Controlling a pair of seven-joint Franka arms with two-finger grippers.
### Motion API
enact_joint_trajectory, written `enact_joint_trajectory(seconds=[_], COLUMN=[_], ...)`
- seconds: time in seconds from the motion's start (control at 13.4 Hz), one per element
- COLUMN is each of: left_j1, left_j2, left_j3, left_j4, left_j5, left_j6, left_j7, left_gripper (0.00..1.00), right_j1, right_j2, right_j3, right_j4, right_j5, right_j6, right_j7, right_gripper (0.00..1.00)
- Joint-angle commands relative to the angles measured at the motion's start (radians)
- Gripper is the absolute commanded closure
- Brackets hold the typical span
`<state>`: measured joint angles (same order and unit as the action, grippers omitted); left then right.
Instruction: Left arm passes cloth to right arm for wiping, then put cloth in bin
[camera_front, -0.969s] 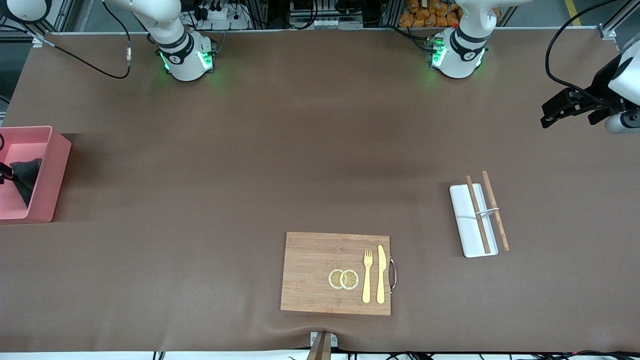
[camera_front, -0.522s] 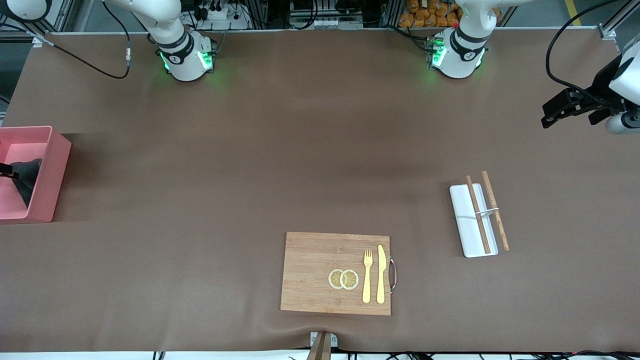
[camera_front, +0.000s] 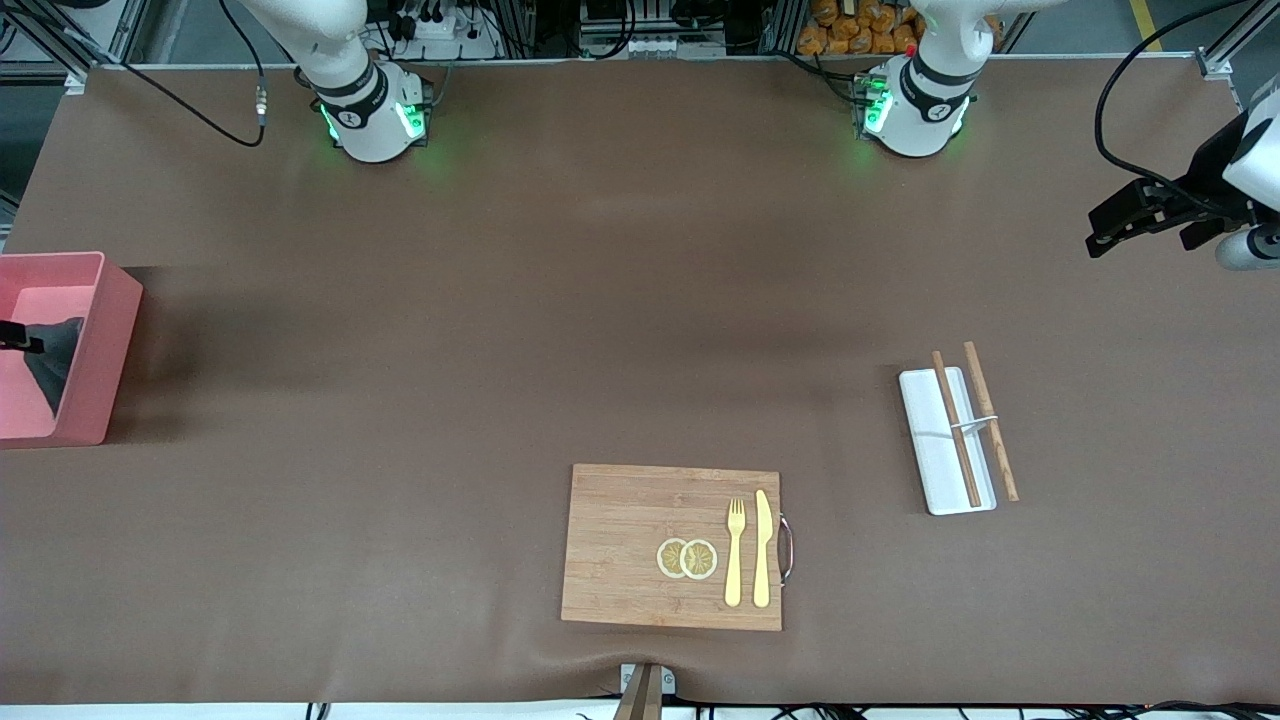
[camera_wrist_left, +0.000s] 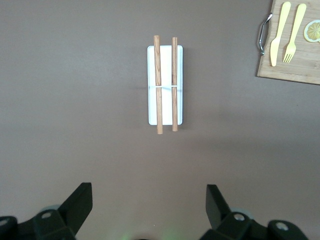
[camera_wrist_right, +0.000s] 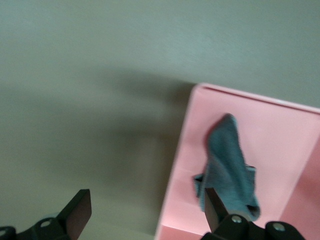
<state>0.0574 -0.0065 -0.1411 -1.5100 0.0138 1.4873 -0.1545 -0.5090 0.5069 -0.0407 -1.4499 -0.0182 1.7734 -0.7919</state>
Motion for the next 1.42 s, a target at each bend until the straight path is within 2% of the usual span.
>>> enact_joint_trajectory(seconds=[0.0,0.52,0.67,0.89,1.19,1.34], left_j1=[0.004,0.004,0.004,0.004,0.004,0.004], left_j2=[-0.015,-0.015,-0.015,-0.015,-0.013,-0.013], left_j3=[-0.002,-0.002,-0.002,-0.002,0.000,0.000], left_j4=[-0.012,-0.012,-0.013,-0.016,-0.013,-0.012], left_j5=[0.006,0.012,0.012,0.012,0.012,0.018], left_j6=[-0.007,-0.007,-0.007,-0.007,-0.004,-0.004], left_j7=[0.000,0.004,0.006,0.007,0.007,0.007], left_gripper=[0.00,0.00,0.00,0.00,0.00,0.00], right_j1=[0.104,0.358,0.408,0.506,0.550,0.547], right_j2=[-0.079,-0.205,-0.250,-0.332,-0.442,-0.468], right_j3=[-0.005,-0.004,-0.004,-0.004,-0.004,-0.005], right_j4=[-0.035,-0.046,-0.063,-0.061,-0.061,-0.052], right_j5=[0.001,0.021,0.058,0.058,0.064,0.064], right_j6=[-0.063,-0.190,-0.189,-0.190,-0.192,-0.210], right_j7=[0.149,0.587,0.705,0.874,0.976,0.965], right_gripper=[0.00,0.00,0.00,0.00,0.00,0.00])
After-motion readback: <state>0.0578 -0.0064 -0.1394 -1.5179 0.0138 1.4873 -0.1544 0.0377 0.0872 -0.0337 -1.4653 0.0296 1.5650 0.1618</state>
